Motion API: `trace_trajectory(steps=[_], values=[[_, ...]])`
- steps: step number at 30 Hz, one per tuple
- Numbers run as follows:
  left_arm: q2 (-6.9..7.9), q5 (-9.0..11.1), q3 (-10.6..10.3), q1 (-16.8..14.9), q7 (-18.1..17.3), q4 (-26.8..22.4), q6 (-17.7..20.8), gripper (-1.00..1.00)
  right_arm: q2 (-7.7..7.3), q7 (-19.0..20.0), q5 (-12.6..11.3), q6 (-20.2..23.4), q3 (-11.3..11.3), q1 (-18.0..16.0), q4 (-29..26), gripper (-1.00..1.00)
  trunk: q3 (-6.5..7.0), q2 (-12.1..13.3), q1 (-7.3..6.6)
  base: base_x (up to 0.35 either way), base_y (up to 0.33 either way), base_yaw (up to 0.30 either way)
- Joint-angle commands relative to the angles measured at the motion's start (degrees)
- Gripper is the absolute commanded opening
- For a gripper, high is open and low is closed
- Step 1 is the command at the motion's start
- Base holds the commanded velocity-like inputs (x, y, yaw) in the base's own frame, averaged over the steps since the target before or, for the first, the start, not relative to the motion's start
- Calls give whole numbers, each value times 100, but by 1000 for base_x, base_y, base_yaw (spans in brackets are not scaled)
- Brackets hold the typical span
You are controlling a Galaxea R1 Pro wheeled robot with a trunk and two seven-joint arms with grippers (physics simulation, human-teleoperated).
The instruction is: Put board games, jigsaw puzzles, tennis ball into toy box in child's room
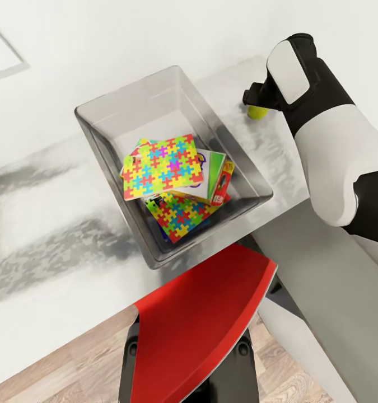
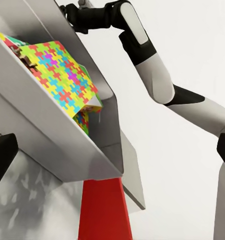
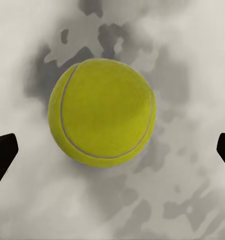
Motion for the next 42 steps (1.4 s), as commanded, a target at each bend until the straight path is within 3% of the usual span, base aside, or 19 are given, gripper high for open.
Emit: trace_trajectory(steps=[1,13,42], values=[[2,0,-3,-3,-22,0,61,100,-6,-53,-62,-11,31,-7,0,100,-13,-9,3,0,0,0],[4,-1,-4,-3,-22,0,61,100,22,-53,-64,-91,31,-43,-1,100,-74,-9,3,0,0,0],[9,-1,-4,-3,-22,0,61,100,43,-53,-61,-91,31,-92,-2,100,-78,-9,3,0,0,0]])
